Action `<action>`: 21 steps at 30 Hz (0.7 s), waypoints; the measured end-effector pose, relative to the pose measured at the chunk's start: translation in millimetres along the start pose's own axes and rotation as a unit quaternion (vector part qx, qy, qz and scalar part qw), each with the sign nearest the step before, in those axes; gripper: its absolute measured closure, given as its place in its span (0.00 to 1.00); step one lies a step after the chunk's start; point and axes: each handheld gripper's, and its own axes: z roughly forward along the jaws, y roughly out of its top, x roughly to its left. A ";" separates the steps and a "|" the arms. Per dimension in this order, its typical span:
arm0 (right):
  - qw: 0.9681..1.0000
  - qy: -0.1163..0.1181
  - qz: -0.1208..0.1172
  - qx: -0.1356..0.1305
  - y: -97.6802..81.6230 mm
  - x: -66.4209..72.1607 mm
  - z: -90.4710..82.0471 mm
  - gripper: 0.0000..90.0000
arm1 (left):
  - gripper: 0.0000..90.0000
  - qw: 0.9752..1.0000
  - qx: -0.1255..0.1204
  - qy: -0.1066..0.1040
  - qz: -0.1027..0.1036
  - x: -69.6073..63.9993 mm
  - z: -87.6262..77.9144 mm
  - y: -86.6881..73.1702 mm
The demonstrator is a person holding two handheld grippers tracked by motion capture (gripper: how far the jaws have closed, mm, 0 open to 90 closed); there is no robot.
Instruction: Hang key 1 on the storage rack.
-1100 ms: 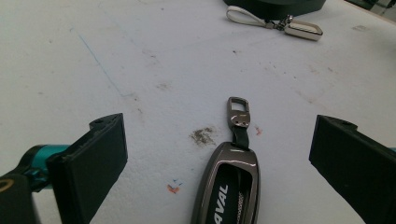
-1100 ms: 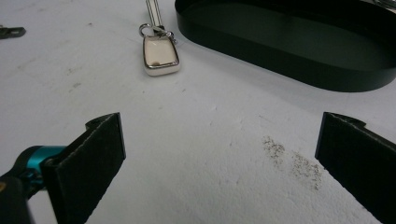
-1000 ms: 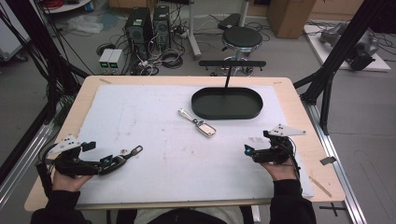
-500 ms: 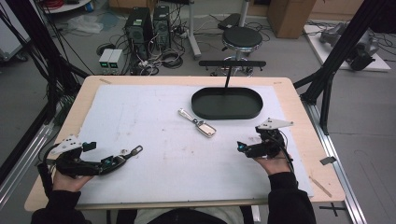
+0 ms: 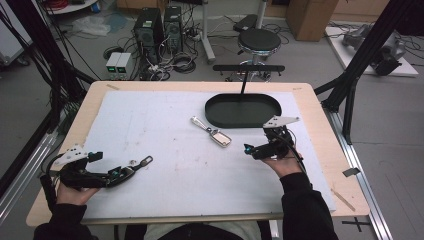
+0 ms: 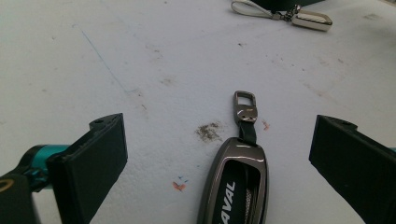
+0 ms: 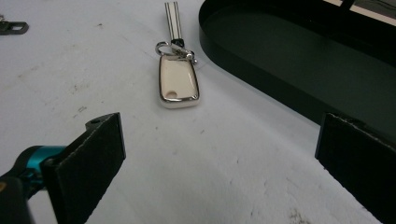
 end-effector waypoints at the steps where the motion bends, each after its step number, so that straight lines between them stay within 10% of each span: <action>1: 1.000 0.002 -0.001 0.000 2.8 0.9 2.0 0.01 | 0.05 1.000 0.000 0.000 0.001 0.1 -0.3 0.0; 21: 0.996 0.044 -0.048 0.056 53.1 27.2 61.7 0.01 | 0.05 1.000 -0.008 -0.002 -0.001 -0.1 -3.2 0.0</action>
